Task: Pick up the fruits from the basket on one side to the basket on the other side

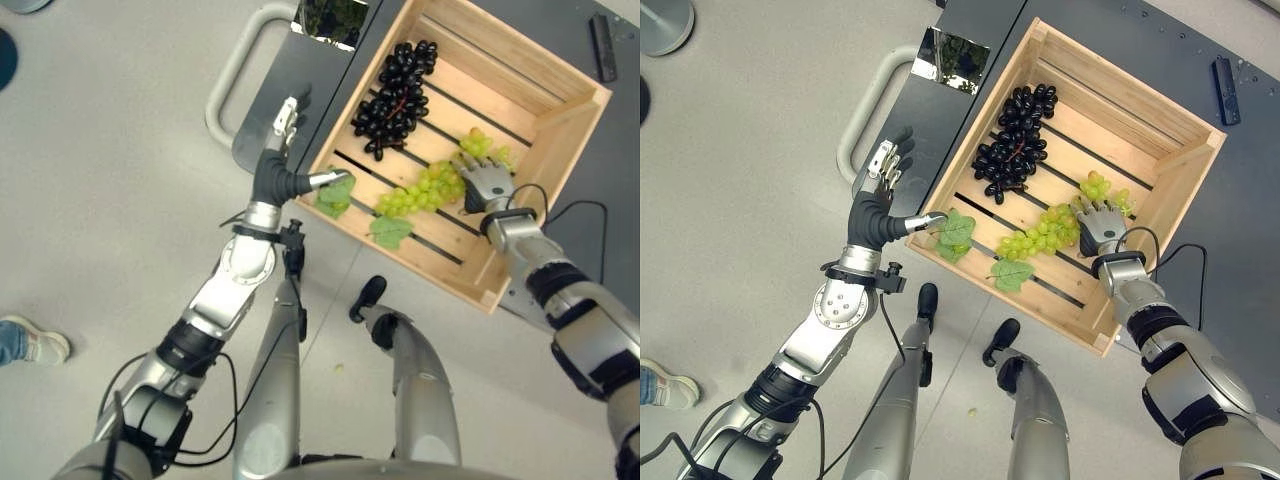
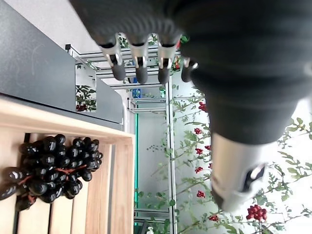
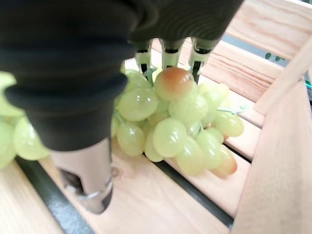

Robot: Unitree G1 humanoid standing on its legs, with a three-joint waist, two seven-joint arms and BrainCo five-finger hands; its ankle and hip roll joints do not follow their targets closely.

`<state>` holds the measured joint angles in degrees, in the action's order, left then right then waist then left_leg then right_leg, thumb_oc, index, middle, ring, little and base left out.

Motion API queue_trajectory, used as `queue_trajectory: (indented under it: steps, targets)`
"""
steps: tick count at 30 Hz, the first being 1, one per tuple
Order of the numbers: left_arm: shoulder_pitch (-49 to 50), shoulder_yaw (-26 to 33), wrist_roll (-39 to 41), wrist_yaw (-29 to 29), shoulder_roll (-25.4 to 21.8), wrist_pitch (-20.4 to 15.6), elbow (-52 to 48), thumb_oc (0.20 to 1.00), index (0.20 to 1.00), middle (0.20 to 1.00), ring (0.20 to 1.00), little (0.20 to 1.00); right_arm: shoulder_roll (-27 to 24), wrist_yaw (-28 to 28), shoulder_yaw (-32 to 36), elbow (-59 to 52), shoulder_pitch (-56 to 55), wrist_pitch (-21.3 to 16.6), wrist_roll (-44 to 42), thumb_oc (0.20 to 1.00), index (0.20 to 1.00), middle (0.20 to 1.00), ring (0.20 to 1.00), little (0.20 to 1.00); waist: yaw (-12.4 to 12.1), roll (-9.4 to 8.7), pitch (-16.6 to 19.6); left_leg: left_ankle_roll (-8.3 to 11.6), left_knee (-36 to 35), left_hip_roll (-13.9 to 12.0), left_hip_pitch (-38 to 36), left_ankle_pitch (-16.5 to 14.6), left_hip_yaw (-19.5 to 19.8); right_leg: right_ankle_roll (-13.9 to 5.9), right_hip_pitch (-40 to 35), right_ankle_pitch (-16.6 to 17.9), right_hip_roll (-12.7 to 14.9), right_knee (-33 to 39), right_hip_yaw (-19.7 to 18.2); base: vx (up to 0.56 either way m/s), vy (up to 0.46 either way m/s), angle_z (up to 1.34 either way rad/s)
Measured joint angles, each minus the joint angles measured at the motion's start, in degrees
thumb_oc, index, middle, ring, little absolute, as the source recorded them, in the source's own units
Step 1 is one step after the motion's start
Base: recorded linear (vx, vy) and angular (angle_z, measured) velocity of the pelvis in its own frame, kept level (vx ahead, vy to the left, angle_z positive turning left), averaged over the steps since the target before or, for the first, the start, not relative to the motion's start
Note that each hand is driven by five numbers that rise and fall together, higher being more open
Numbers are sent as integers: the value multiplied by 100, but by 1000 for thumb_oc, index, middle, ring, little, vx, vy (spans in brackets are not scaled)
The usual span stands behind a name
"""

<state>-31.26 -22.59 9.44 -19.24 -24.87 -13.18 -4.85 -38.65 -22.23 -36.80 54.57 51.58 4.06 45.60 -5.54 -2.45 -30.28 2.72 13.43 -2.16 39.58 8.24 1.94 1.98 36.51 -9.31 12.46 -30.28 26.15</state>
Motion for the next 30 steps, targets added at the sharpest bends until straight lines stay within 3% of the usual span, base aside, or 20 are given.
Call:
queue_trajectory:
  steps: [20, 30]
  targets:
    - [-152, -349, -140, -58, -163, -4, 0, 1000, 1000, 1000, 1000, 1000, -151, -229, -150, -64, -150, -109, 65, 1000, 1000, 1000, 1000, 1000, -11, 9, -2, -36, -58, 44, -82, 30, -11, -2, -22, -1, 70, -56, 0, 0, 0, 0]
    - [-115, -363, -131, -96, -160, -4, -43, 1000, 1000, 1000, 1000, 1000, -138, -376, -262, 456, 581, -24, 63, 1000, 1000, 1000, 1000, 1000, -42, 84, -1, -36, -99, 105, 185, 71, -4, -20, 281, -36, 141, -154, -2, 25, 0, 2]
